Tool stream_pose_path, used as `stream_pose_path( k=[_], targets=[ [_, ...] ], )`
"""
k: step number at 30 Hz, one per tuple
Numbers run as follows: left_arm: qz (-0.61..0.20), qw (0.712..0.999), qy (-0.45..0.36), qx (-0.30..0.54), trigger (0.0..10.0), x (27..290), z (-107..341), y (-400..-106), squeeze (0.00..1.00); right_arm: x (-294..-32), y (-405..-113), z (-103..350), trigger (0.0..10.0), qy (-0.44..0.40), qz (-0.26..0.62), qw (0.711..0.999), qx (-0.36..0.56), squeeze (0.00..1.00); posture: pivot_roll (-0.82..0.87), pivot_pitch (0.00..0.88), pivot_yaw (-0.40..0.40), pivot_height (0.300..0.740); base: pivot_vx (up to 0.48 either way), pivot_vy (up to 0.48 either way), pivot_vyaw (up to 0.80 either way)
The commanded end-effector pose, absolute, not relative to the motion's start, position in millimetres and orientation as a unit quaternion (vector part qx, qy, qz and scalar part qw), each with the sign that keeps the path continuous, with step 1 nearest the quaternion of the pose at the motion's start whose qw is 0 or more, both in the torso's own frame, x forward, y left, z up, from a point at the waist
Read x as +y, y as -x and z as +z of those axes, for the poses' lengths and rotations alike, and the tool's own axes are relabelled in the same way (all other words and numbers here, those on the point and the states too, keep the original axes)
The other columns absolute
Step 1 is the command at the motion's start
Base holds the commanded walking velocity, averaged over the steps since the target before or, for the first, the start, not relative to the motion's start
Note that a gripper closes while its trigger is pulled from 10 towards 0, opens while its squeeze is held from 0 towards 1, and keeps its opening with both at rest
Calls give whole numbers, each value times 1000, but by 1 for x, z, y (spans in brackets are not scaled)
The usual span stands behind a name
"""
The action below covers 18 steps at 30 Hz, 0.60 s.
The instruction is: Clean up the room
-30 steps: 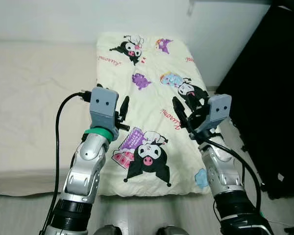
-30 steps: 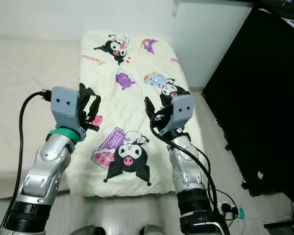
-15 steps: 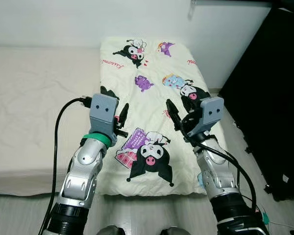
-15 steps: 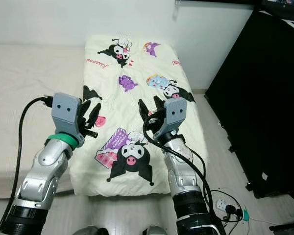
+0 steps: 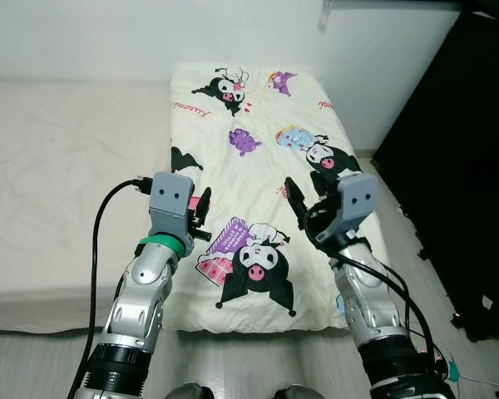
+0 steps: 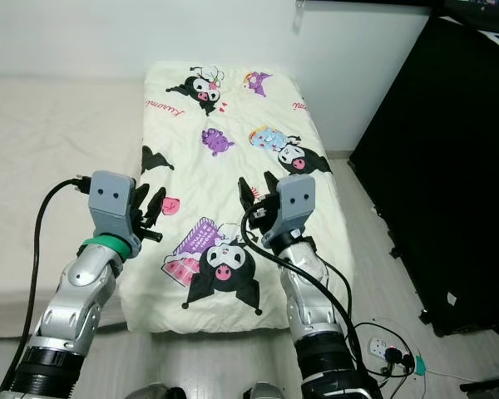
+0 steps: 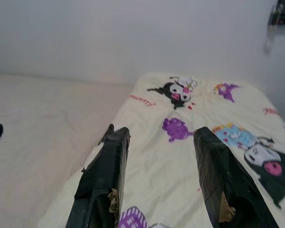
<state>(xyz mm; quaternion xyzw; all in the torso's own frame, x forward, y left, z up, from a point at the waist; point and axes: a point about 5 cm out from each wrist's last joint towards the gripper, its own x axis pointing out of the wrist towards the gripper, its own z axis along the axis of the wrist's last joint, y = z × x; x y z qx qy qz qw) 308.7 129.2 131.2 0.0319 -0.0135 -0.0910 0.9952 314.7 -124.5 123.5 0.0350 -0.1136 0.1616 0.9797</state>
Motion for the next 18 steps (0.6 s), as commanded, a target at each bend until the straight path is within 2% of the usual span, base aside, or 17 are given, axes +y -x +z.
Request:
stream_pose_path(
  k=[1, 6, 12, 18],
  targets=[
    [-92, 995, -35, -9, 10000, 128, 127, -306, 0, -123, -312, 118, 10000, -36, 159, 981, -104, 0, -55, 0, 40, 734, -259, 0, 0],
    [-95, 995, -39, -20, 10000, 125, 131, -306, 0, -119, -317, 123, 10000, -42, 143, 983, -110, 0, -47, 0, 39, 734, -295, 0, 0],
    [-96, 994, -37, -32, 10000, 123, 135, -306, 0, -123, -324, 128, 10000, -50, 107, 986, -116, 0, -46, 0, 37, 734, -372, 0, 800],
    [-96, 994, -38, -36, 10000, 122, 137, -307, 0, -129, -326, 135, 10000, -98, 107, 982, -122, 0, -45, 0, 41, 734, -345, 0, 0]
  ],
)
